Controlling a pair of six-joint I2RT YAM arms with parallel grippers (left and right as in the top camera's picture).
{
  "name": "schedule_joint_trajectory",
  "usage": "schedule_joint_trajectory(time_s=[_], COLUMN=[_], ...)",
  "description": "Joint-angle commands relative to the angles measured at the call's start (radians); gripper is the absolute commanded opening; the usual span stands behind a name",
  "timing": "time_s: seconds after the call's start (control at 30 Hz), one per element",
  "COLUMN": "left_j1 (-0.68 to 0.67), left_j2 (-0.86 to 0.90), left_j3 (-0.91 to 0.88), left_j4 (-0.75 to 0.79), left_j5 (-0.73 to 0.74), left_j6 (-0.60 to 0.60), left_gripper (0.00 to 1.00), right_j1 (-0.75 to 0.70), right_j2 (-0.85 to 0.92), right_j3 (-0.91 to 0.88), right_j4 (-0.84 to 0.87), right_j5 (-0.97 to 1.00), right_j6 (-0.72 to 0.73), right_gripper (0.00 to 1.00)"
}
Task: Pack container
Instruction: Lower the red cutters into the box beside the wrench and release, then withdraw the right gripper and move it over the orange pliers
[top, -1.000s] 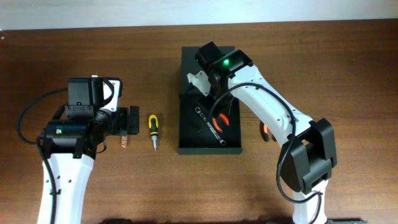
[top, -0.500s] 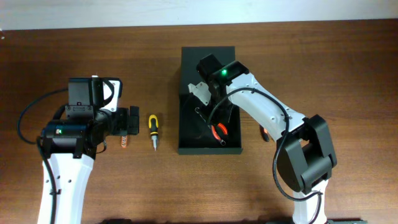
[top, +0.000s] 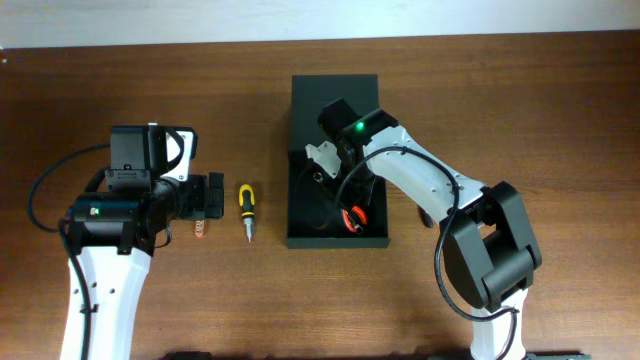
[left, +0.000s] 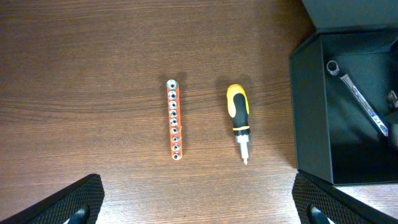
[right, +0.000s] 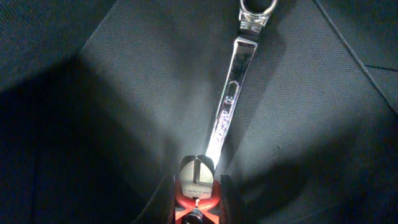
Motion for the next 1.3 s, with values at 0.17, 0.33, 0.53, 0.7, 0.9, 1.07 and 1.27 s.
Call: schedule_joint_trajectory(time_s=[0.17,0.33,0.53,0.7,0.9,1.07,1.27], left_j1=[0.002,0.002,0.002,0.002,0.002,0.002,0.002], left_j2=[0.002,0.002,0.002,0.002,0.002,0.002,0.002], left_j3=[0.018,0.018,0.018,0.018,0.018,0.018,0.018], left_j4=[-0.003,-0.003,-0.003,-0.003,-0.004,-0.003,-0.002], left_j5=[-0.010,-0.011,-0.011,-0.011,-0.011,-0.011,-0.011], left_j6=[-0.006,-0.006,-0.005,-0.005,-0.006,-0.006,-0.005], left_gripper=[0.99,0.99,0.99,0.99,0.99,0.99,0.99], right_j1=[0.003,0.003,0.003,0.002,-0.024,-0.097,-0.233], right_j2=[0.003,0.003,0.003,0.003,0.003,0.002,0.001], right_j3=[-0.010,-0.010,0.014,0.151,0.445,0.685,0.924], right_j4=[0.017,0.019,0.023,-0.004,-0.148,-0.321,-0.584], right_j5=[-0.019,-0.019,-0.019,0.033,0.306,0.347,0.406], right_j6=[-0.006,-0.006,-0.001,0.057,0.152,0.175,0.315], right_gripper=[0.27,0.37,0.65,0.99,0.99,0.99,0.99])
